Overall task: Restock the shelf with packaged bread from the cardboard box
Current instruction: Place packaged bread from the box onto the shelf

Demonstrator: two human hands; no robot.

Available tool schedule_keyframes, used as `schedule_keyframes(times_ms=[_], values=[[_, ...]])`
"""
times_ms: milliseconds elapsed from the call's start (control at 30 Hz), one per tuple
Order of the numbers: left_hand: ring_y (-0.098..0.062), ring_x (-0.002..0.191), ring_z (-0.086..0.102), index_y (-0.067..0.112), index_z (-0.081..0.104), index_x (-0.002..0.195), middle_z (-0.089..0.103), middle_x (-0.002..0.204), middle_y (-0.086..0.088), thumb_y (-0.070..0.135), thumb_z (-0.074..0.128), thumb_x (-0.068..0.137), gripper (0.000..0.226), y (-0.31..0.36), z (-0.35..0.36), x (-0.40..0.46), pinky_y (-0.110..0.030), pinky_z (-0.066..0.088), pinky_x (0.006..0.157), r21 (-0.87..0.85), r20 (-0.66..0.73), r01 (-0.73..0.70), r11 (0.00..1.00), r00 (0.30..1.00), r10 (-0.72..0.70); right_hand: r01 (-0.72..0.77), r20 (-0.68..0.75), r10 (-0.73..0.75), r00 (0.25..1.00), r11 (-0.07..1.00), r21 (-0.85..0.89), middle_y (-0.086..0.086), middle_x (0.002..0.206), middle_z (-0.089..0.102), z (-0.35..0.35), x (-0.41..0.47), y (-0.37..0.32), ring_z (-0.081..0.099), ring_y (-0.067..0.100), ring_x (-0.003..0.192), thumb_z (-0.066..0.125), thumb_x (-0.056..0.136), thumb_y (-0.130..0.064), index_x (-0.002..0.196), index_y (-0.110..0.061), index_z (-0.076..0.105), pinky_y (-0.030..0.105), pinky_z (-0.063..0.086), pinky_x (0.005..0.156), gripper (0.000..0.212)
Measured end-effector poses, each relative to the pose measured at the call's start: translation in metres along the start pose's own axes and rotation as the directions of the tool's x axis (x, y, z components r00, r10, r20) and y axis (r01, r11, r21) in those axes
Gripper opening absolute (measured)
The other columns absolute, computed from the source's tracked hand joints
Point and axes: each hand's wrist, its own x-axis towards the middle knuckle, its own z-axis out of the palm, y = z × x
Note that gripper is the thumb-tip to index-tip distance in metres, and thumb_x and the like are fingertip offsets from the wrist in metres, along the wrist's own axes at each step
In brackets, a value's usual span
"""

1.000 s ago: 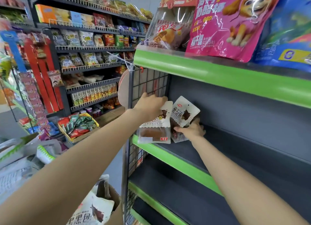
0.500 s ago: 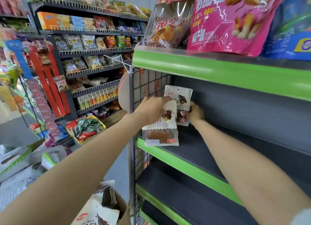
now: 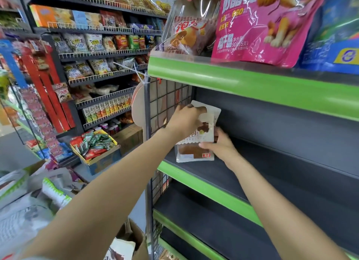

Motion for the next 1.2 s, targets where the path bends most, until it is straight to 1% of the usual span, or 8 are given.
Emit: schedule_keyframes(times_ms=[133, 267, 400, 533, 700, 867, 1033, 1200], values=[[-0.028, 0.135, 0.036, 0.01, 0.028, 0.145, 0.033, 0.148, -0.011, 0.018, 0.075, 0.077, 0.082, -0.011, 0.018, -0.013, -0.035, 0.03, 0.11, -0.327, -0.157, 0.129, 0.936, 0.97, -0.188, -0.081, -0.323, 0.038, 0.946, 0.989, -0.121, 0.013, 0.116, 0.065, 0.008, 0.014, 0.013, 0.062, 0.027, 0.104, 0.069, 0.081, -0.007, 0.112, -0.006, 0.061, 0.032, 0.05, 0.089, 0.032], [-0.031, 0.131, 0.04, -0.001, 0.023, 0.142, 0.035, 0.144, -0.017, 0.017, 0.077, 0.076, 0.087, -0.015, 0.037, -0.019, -0.033, 0.034, 0.106, -0.424, 0.189, 0.404, 0.81, 0.915, -0.357, -0.127, -0.506, 0.05, 0.861, 0.985, -0.118, 0.017, 0.11, 0.067, 0.012, 0.014, 0.03, 0.06, 0.033, 0.105, 0.071, 0.08, -0.014, 0.103, -0.002, 0.062, 0.035, 0.046, 0.087, 0.027], [-0.027, 0.132, 0.041, -0.001, 0.022, 0.14, 0.043, 0.142, -0.013, 0.016, 0.078, 0.075, 0.087, -0.021, 0.049, -0.004, -0.031, 0.034, 0.106, -0.422, 0.435, 0.557, 0.716, 0.817, -0.378, -0.124, -0.472, 0.035, 0.881, 0.98, -0.158, 0.019, 0.111, 0.063, 0.012, 0.021, 0.035, 0.055, 0.034, 0.109, 0.071, 0.08, -0.019, 0.105, -0.005, 0.059, 0.037, 0.044, 0.089, 0.031], [-0.023, 0.128, 0.043, 0.003, 0.035, 0.135, 0.05, 0.132, -0.009, 0.006, 0.075, 0.077, 0.07, -0.031, 0.055, 0.009, -0.022, 0.033, 0.091, -0.538, 0.488, 0.574, 0.617, 0.809, -0.328, -0.078, -0.418, -0.008, 0.909, 0.979, -0.188, 0.015, 0.116, 0.062, 0.006, 0.025, 0.042, 0.055, 0.032, 0.111, 0.068, 0.083, -0.021, 0.109, -0.008, 0.056, 0.039, 0.045, 0.093, 0.032], [-0.017, 0.116, 0.051, 0.007, 0.049, 0.128, 0.059, 0.124, -0.006, 0.0, 0.075, 0.073, 0.061, -0.043, 0.071, 0.016, -0.023, 0.037, 0.095, -0.624, 0.48, 0.523, 0.581, 0.843, -0.244, -0.035, -0.403, -0.04, 0.914, 0.984, -0.177, 0.01, 0.119, 0.063, 0.01, 0.03, 0.041, 0.057, 0.029, 0.11, 0.065, 0.086, -0.02, 0.112, -0.007, 0.054, 0.036, 0.046, 0.092, 0.031], [-0.013, 0.109, 0.054, 0.008, 0.058, 0.122, 0.062, 0.117, -0.002, 0.005, 0.078, 0.073, 0.054, -0.046, 0.075, 0.028, -0.019, 0.039, 0.09, -0.579, 0.435, 0.451, 0.679, 0.875, -0.211, -0.021, -0.392, -0.026, 0.92, 0.993, -0.116, 0.008, 0.122, 0.062, 0.022, 0.04, 0.033, 0.057, 0.024, 0.109, 0.06, 0.09, -0.016, 0.119, -0.008, 0.051, 0.024, 0.04, 0.083, 0.032], [-0.022, 0.117, 0.055, 0.004, 0.041, 0.129, 0.059, 0.123, -0.005, 0.022, 0.084, 0.067, 0.077, -0.045, 0.079, 0.04, -0.027, 0.043, 0.093, -0.437, 0.281, 0.457, 0.775, 0.888, -0.365, -0.051, -0.399, -0.005, 0.917, 0.99, -0.129, 0.012, 0.127, 0.059, 0.028, 0.056, 0.029, 0.054, 0.029, 0.116, 0.061, 0.088, -0.013, 0.124, -0.007, 0.045, 0.032, 0.043, 0.094, 0.039], [-0.027, 0.122, 0.051, 0.0, 0.034, 0.129, 0.055, 0.129, -0.012, 0.016, 0.076, 0.076, 0.07, -0.04, 0.081, 0.041, -0.028, 0.042, 0.093, -0.412, 0.25, 0.49, 0.768, 0.872, -0.422, -0.088, -0.378, 0.007, 0.926, 0.976, -0.198, 0.016, 0.127, 0.055, 0.025, 0.066, 0.023, 0.052, 0.033, 0.117, 0.062, 0.086, -0.011, 0.129, -0.006, 0.04, 0.035, 0.044, 0.09, 0.048]])
